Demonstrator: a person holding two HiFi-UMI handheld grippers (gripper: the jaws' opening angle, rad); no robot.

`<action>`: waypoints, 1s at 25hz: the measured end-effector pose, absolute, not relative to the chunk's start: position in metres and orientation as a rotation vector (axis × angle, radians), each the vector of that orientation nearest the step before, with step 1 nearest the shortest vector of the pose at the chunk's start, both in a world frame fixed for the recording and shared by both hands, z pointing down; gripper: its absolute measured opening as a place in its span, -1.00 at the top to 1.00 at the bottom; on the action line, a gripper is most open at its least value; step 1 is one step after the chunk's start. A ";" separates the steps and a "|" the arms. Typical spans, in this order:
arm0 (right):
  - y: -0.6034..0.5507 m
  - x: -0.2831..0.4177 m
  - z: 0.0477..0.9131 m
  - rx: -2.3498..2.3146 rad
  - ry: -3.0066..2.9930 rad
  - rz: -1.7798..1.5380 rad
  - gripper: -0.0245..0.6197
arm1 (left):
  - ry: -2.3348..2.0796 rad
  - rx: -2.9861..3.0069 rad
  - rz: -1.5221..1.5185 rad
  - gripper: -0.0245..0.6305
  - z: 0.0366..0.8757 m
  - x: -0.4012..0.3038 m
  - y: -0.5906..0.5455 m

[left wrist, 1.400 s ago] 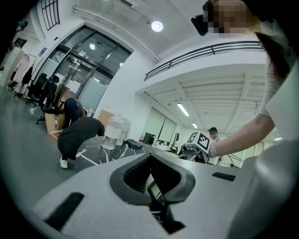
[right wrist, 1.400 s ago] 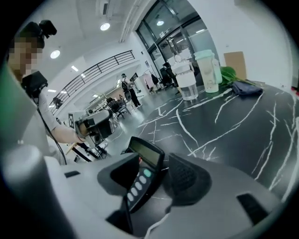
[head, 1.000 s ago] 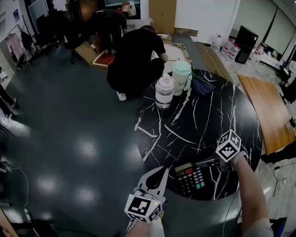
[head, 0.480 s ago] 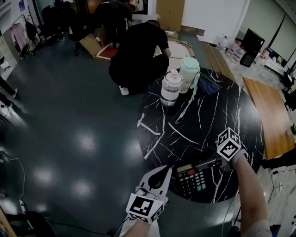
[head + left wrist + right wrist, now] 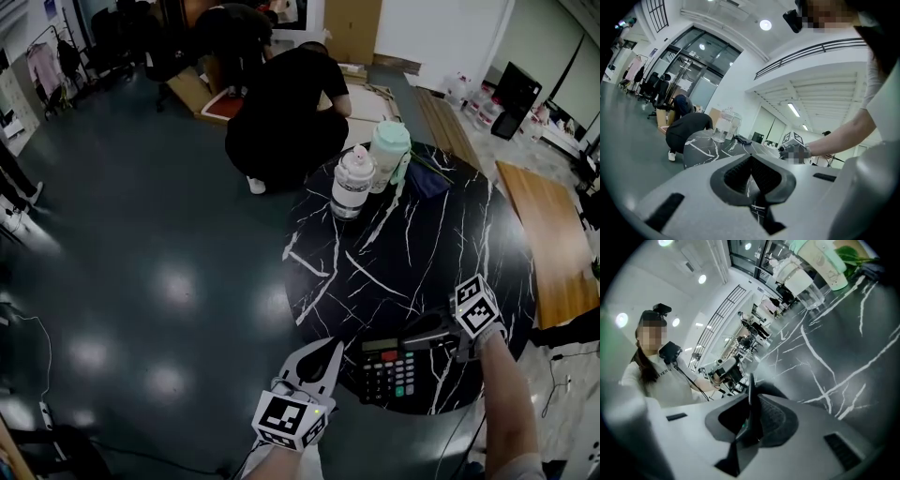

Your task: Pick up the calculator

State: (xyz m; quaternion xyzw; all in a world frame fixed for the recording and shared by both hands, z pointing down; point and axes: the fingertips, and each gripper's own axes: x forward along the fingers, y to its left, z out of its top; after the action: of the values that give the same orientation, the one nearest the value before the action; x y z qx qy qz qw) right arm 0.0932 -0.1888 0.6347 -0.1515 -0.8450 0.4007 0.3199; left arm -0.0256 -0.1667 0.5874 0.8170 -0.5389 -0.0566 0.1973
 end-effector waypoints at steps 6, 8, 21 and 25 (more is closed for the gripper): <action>-0.202 0.118 0.626 -0.082 -2.409 1.168 0.76 | -1.491 2.294 -0.150 0.91 0.578 -0.020 -0.168; -0.206 0.130 0.622 0.072 -2.461 1.215 0.76 | -1.476 2.309 -0.143 0.91 0.570 -0.015 -0.168; -0.211 0.175 0.530 0.792 -2.755 1.637 0.76 | -1.386 2.451 -0.127 0.91 0.504 0.020 -0.181; -0.203 0.175 0.489 0.902 -2.821 1.640 0.76 | -1.365 2.512 -0.163 0.91 0.467 0.020 -0.190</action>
State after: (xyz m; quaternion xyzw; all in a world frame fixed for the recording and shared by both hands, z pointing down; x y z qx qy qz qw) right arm 0.1745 -0.2026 0.4886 0.2645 -0.8271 0.4807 -0.1216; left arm 0.0198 -0.1896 0.4667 0.8687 -0.4722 -0.0565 0.1387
